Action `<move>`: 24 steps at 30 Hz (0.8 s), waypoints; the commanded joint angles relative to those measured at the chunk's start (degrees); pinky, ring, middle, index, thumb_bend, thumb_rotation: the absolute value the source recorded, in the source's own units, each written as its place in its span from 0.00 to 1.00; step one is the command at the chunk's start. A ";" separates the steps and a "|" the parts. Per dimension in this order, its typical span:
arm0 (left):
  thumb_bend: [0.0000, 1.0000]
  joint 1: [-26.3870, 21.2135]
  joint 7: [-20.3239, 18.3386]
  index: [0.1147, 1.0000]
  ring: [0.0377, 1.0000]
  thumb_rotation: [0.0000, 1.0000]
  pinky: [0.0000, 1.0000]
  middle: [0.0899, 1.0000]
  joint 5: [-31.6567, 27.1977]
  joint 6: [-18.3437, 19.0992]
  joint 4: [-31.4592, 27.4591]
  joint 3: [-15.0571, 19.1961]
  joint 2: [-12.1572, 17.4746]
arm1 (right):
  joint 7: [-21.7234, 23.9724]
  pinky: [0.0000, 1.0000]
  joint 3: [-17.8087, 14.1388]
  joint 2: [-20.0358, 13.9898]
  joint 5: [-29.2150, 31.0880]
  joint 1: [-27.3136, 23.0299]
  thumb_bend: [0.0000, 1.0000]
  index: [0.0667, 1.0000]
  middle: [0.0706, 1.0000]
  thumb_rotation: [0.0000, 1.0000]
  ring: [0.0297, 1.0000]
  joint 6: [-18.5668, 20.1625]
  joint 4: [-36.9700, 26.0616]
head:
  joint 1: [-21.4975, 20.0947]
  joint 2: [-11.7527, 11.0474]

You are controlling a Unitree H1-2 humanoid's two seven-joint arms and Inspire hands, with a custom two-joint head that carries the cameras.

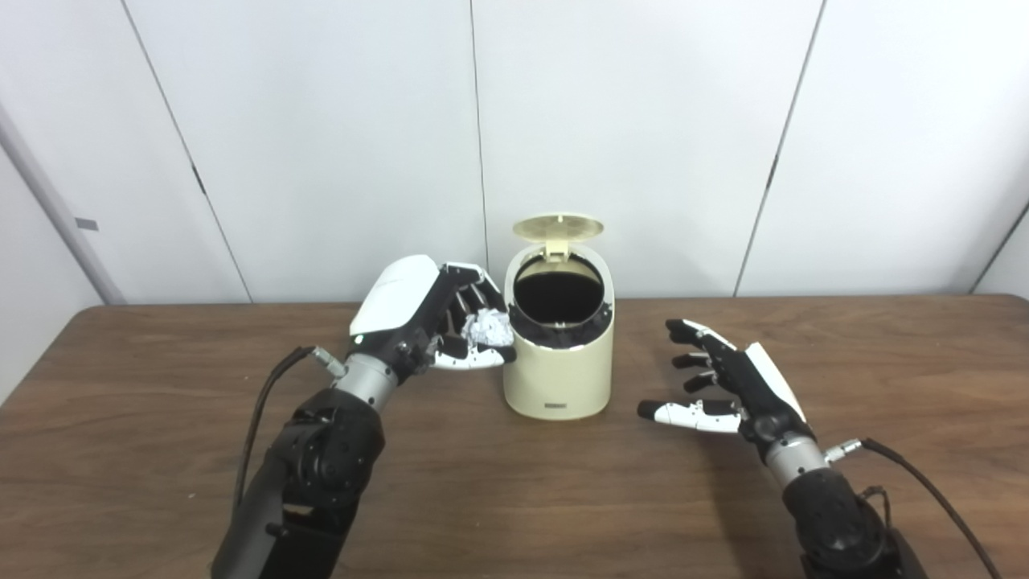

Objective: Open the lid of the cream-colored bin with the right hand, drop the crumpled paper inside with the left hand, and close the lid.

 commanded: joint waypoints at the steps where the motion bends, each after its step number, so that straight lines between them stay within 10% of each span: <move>1: 0.50 -3.52 1.96 0.46 0.37 0.00 0.34 0.42 0.25 -0.69 -0.38 0.16 -0.05 | -1.11 0.60 -0.02 0.04 -0.44 -1.73 0.75 0.86 0.85 0.33 0.75 -2.29 -0.75 | -0.15 -0.04; 24: 0.50 -6.84 -0.46 0.46 0.37 0.00 0.35 0.41 -0.09 1.58 -3.46 0.85 0.85 | -1.13 0.60 0.20 -0.12 -0.58 -2.22 0.75 0.85 0.83 0.35 0.75 -2.35 0.10 | 0.88 0.24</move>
